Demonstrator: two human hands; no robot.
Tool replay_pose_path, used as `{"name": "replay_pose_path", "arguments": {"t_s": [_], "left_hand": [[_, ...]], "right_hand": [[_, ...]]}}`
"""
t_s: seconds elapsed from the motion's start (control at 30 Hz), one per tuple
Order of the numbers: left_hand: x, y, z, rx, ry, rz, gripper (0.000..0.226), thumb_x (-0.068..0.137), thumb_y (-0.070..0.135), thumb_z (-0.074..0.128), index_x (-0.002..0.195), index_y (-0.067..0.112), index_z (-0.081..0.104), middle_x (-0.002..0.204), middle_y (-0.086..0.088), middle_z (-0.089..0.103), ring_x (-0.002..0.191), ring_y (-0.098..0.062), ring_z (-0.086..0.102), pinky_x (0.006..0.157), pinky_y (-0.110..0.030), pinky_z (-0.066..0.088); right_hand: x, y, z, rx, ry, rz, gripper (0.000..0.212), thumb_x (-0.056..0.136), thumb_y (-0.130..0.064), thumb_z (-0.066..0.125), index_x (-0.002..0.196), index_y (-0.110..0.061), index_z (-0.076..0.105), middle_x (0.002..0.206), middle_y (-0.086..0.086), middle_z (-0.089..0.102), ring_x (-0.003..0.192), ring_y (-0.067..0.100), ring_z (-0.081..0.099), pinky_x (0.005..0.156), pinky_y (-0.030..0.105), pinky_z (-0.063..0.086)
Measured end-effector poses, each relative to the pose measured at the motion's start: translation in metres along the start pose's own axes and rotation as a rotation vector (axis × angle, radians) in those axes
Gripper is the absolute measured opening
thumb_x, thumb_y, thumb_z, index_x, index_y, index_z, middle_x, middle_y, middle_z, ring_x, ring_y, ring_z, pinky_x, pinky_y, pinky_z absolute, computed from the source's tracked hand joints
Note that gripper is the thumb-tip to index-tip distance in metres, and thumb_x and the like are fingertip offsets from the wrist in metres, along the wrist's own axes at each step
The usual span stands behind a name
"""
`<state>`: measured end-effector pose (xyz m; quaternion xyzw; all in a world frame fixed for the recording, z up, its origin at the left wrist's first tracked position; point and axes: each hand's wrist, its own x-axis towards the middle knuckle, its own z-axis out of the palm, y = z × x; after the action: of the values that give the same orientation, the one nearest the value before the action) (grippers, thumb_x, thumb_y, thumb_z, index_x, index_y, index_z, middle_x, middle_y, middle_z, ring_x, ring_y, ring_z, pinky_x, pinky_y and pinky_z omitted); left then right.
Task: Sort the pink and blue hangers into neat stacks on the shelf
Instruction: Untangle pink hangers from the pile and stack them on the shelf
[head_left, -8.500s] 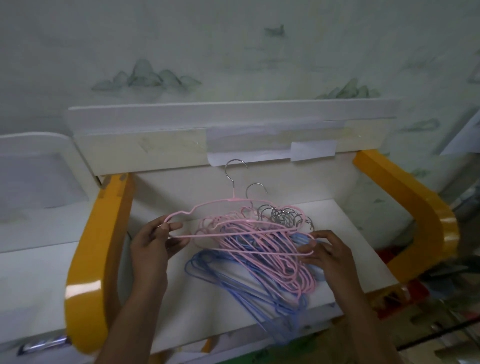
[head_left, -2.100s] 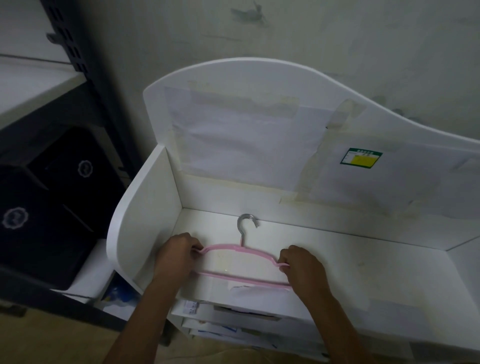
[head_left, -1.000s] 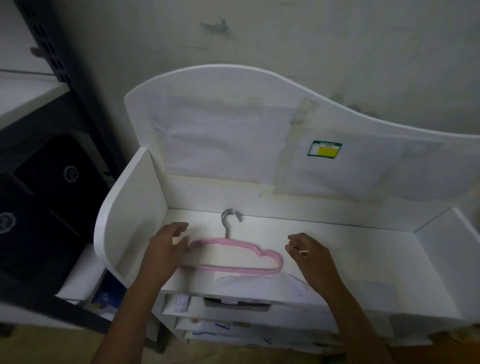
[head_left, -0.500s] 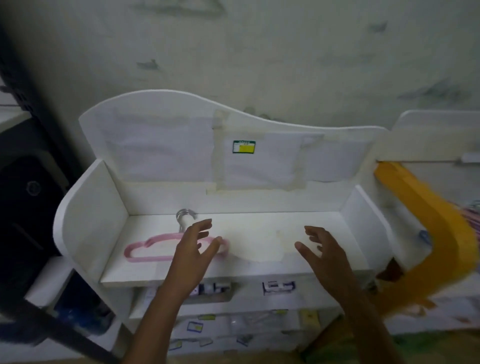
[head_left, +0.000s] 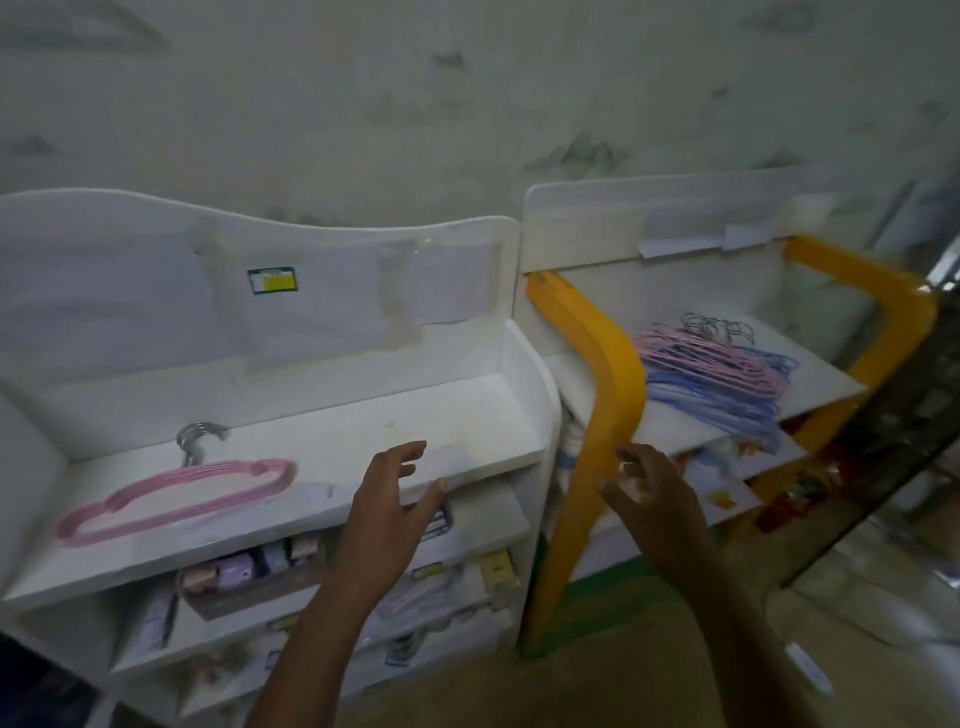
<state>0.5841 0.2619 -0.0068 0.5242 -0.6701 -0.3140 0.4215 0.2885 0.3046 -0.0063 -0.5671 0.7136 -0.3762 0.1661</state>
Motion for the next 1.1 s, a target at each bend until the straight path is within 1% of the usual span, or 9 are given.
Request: {"name": "replay_pose_path", "arguments": {"t_s": [0.07, 0.17, 0.33, 0.5, 0.67, 0.8, 0.87, 1.0, 1.1], "left_hand": [[0.000, 0.018, 0.022, -0.030, -0.034, 0.017, 0.044, 0.091, 0.026, 0.067, 0.132, 0.026, 0.052, 0.129, 0.006, 0.052, 0.117, -0.008, 0.053, 0.076, -0.004, 0.044], [0.005, 0.043, 0.053, -0.031, -0.075, 0.061, 0.043, 0.090, 0.027, 0.067, 0.130, 0.028, 0.051, 0.129, 0.008, 0.053, 0.117, -0.008, 0.053, 0.090, -0.019, 0.046], [0.022, 0.074, 0.104, -0.030, -0.147, 0.100, 0.043, 0.090, 0.029, 0.068, 0.129, 0.030, 0.052, 0.128, 0.010, 0.054, 0.115, -0.008, 0.054, 0.088, -0.018, 0.044], [0.038, 0.103, 0.161, -0.053, -0.223, 0.153, 0.041, 0.090, 0.030, 0.067, 0.128, 0.025, 0.054, 0.125, 0.008, 0.056, 0.113, -0.010, 0.055, 0.093, -0.030, 0.048], [0.070, 0.119, 0.224, -0.071, -0.283, 0.159, 0.042, 0.091, 0.027, 0.067, 0.130, 0.026, 0.052, 0.128, 0.007, 0.054, 0.110, -0.006, 0.054, 0.087, -0.024, 0.046], [0.110, 0.128, 0.264, -0.138, -0.325, 0.193, 0.040, 0.091, 0.026, 0.066, 0.127, 0.033, 0.050, 0.125, 0.011, 0.053, 0.109, -0.001, 0.053, 0.089, -0.027, 0.049], [0.134, 0.132, 0.279, -0.165, -0.328, 0.209, 0.039, 0.092, 0.026, 0.065, 0.127, 0.035, 0.050, 0.122, 0.015, 0.053, 0.110, 0.001, 0.053, 0.090, -0.026, 0.050], [0.177, 0.137, 0.309, -0.175, -0.331, 0.233, 0.038, 0.094, 0.026, 0.063, 0.129, 0.029, 0.051, 0.123, 0.012, 0.054, 0.112, -0.002, 0.055, 0.091, -0.023, 0.049], [0.202, 0.140, 0.331, -0.181, -0.338, 0.232, 0.037, 0.094, 0.025, 0.062, 0.130, 0.026, 0.052, 0.124, 0.010, 0.054, 0.111, 0.000, 0.055, 0.085, -0.012, 0.045]], "right_hand": [[-0.009, 0.015, -0.025, -0.015, 0.040, 0.016, 0.050, 0.087, -0.037, 0.069, 0.131, -0.023, 0.050, 0.126, -0.001, 0.058, 0.109, 0.010, 0.054, 0.088, 0.030, 0.046], [-0.017, 0.034, -0.061, -0.002, 0.118, 0.032, 0.049, 0.086, -0.033, 0.071, 0.130, -0.019, 0.052, 0.125, 0.000, 0.059, 0.109, 0.011, 0.054, 0.089, 0.032, 0.049], [-0.024, 0.068, -0.102, 0.008, 0.176, 0.111, 0.051, 0.086, -0.038, 0.069, 0.130, -0.023, 0.049, 0.122, -0.007, 0.053, 0.109, 0.011, 0.053, 0.085, 0.035, 0.051], [-0.026, 0.107, -0.134, -0.008, 0.226, 0.173, 0.046, 0.088, -0.034, 0.069, 0.129, -0.026, 0.050, 0.124, -0.005, 0.054, 0.104, 0.009, 0.054, 0.070, 0.016, 0.044], [-0.005, 0.137, -0.165, -0.017, 0.267, 0.251, 0.046, 0.089, -0.035, 0.067, 0.130, -0.024, 0.051, 0.126, -0.005, 0.057, 0.104, 0.013, 0.059, 0.076, 0.026, 0.048], [0.037, 0.150, -0.186, -0.011, 0.265, 0.234, 0.034, 0.091, -0.021, 0.066, 0.110, -0.041, 0.047, 0.103, -0.025, 0.050, 0.092, 0.003, 0.053, 0.063, 0.010, 0.043], [0.064, 0.162, -0.194, -0.010, 0.268, 0.232, 0.035, 0.090, -0.021, 0.067, 0.113, -0.040, 0.049, 0.106, -0.022, 0.053, 0.093, -0.003, 0.054, 0.063, 0.007, 0.046], [0.113, 0.191, -0.201, -0.014, 0.235, 0.264, 0.048, 0.085, -0.044, 0.070, 0.127, -0.034, 0.050, 0.127, -0.007, 0.057, 0.110, 0.012, 0.059, 0.082, 0.036, 0.057], [0.142, 0.206, -0.203, -0.017, 0.251, 0.262, 0.048, 0.085, -0.040, 0.071, 0.128, -0.031, 0.051, 0.126, -0.007, 0.057, 0.107, 0.010, 0.060, 0.078, 0.031, 0.057]]}}
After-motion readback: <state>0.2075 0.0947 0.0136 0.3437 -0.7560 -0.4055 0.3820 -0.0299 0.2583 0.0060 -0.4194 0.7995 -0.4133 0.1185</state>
